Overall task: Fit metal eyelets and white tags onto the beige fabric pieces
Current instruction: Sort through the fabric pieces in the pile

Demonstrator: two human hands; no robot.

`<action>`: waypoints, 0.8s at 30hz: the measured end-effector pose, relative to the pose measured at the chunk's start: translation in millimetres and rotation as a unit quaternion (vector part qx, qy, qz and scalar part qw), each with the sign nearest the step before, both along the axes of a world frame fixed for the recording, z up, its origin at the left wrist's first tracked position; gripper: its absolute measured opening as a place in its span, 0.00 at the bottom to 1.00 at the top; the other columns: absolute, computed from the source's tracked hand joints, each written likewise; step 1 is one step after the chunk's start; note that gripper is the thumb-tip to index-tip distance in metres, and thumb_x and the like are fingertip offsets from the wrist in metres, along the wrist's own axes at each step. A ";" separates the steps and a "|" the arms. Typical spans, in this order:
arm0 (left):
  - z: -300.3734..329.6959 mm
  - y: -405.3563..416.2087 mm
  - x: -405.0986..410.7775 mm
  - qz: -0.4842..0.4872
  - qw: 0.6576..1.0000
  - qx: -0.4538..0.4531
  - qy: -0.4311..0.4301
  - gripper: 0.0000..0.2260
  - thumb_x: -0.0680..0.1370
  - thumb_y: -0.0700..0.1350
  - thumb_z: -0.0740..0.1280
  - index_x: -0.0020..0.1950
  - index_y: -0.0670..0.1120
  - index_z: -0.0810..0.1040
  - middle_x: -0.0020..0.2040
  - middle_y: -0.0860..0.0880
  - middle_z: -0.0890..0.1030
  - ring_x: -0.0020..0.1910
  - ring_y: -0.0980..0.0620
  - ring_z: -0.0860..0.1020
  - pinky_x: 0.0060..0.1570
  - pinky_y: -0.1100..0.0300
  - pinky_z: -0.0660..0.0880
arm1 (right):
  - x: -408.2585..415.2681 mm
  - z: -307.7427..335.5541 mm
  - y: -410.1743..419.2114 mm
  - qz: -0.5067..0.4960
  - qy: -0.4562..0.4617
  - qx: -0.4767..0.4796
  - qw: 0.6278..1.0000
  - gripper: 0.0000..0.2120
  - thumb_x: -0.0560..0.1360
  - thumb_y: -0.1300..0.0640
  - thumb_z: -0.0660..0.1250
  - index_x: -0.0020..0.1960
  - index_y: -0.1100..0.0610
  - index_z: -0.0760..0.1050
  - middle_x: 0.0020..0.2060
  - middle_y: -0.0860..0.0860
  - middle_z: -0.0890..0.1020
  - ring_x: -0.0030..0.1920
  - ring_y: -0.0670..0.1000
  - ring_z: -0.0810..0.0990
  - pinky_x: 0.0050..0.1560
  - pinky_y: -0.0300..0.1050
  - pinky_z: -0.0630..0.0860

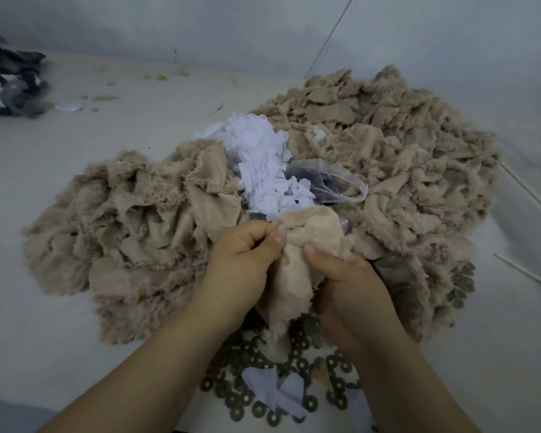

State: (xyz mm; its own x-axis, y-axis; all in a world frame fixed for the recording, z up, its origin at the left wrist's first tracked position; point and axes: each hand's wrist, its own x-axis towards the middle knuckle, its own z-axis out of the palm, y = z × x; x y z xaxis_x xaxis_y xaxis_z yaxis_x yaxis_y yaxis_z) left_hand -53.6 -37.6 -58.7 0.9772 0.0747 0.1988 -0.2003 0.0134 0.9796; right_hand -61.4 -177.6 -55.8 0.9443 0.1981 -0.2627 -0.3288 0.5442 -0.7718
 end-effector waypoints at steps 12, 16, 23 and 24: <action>8.9 -1.8 -4.4 -0.011 0.989 0.128 -0.069 0.14 0.76 0.45 0.67 0.35 0.38 0.74 0.29 0.44 0.73 0.29 0.53 0.71 0.30 0.58 0.68 | -0.6 1.6 2.2 -0.058 -0.040 -0.105 0.992 0.11 0.71 0.56 0.72 0.50 0.60 0.84 0.48 0.59 0.86 0.51 0.59 0.86 0.53 0.55 0.82; 6.9 -2.4 -2.1 0.031 0.993 0.115 -0.029 0.18 0.80 0.39 0.65 0.30 0.41 0.71 0.23 0.55 0.71 0.25 0.58 0.68 0.27 0.66 0.65 | -5.8 -0.4 4.8 -0.060 -0.059 -0.094 0.992 0.08 0.73 0.58 0.71 0.50 0.58 0.85 0.48 0.59 0.86 0.51 0.58 0.86 0.51 0.53 0.83; 3.3 -8.8 -7.3 -0.008 0.997 -0.073 0.037 0.19 0.78 0.44 0.65 0.38 0.28 0.68 0.32 0.37 0.71 0.35 0.45 0.67 0.38 0.50 0.67 | -8.6 4.0 8.5 -0.014 0.027 0.029 0.999 0.15 0.76 0.63 0.65 0.61 0.66 0.79 0.55 0.64 0.83 0.57 0.62 0.83 0.63 0.61 0.76; 4.0 -8.5 -7.4 -0.005 0.999 -0.045 0.025 0.20 0.77 0.46 0.64 0.37 0.29 0.67 0.31 0.37 0.70 0.33 0.46 0.66 0.36 0.52 0.66 | -8.1 4.9 7.5 -0.011 0.033 0.027 0.999 0.15 0.76 0.62 0.65 0.61 0.66 0.79 0.55 0.64 0.83 0.57 0.63 0.83 0.63 0.61 0.76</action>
State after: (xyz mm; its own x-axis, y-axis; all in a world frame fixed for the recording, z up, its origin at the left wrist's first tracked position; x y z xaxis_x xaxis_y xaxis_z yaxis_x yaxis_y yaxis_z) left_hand -61.0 -46.1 -54.7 0.9865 0.0800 0.1429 -0.1507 0.1028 0.9832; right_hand -69.5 -170.1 -50.9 0.9296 0.1939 -0.3133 -0.3655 0.5923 -0.7180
